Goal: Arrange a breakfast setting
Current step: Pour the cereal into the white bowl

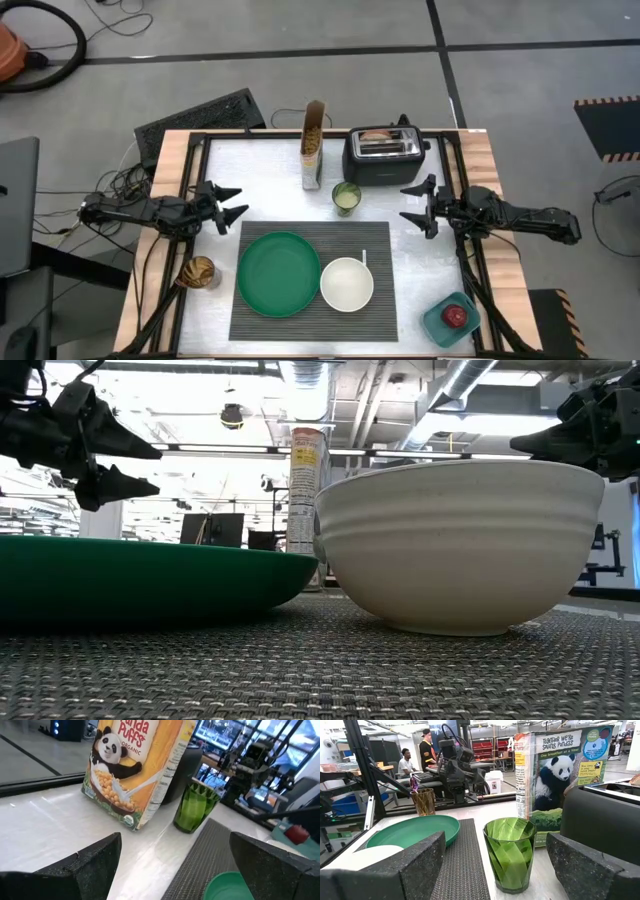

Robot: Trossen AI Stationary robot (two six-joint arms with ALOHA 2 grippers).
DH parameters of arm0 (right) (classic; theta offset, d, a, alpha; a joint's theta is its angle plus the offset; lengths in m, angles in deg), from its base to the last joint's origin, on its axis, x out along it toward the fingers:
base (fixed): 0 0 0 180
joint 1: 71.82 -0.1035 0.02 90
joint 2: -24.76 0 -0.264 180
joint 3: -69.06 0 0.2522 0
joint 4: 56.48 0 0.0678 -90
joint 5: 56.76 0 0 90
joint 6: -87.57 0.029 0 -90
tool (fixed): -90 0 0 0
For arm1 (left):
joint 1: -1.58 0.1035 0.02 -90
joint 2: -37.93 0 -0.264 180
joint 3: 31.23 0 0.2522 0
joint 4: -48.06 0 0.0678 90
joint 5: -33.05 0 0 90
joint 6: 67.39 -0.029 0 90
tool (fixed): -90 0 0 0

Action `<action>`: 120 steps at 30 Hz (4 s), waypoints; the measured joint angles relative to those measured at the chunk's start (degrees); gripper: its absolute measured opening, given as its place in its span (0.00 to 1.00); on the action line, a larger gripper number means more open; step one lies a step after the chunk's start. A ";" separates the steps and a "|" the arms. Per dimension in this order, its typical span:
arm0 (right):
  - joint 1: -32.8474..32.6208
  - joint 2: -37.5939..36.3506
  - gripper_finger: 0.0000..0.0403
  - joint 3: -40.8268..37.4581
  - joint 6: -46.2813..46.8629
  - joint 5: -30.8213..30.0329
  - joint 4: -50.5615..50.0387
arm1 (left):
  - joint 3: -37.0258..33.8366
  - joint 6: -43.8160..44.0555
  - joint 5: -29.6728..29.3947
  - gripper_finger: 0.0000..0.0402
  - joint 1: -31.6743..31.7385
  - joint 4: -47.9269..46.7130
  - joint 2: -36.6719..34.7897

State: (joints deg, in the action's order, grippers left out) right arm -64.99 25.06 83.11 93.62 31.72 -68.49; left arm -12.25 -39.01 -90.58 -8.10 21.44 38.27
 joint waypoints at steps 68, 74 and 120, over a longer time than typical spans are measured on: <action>0.74 0.03 0.93 0.01 37.20 -2.36 0.54 | 51.70 4.62 -18.41 0.88 0.89 -0.30 80.08; 0.70 0.03 0.93 0.01 37.18 -2.75 0.60 | 51.68 5.73 -25.31 0.88 1.29 7.77 90.63; 0.71 0.04 0.93 0.01 38.69 -3.00 0.42 | 49.98 14.83 -21.86 0.88 16.54 24.43 107.96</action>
State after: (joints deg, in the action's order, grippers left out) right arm -64.29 25.10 83.12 132.30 28.72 -68.07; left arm 37.73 -24.18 -112.44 8.44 45.87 146.23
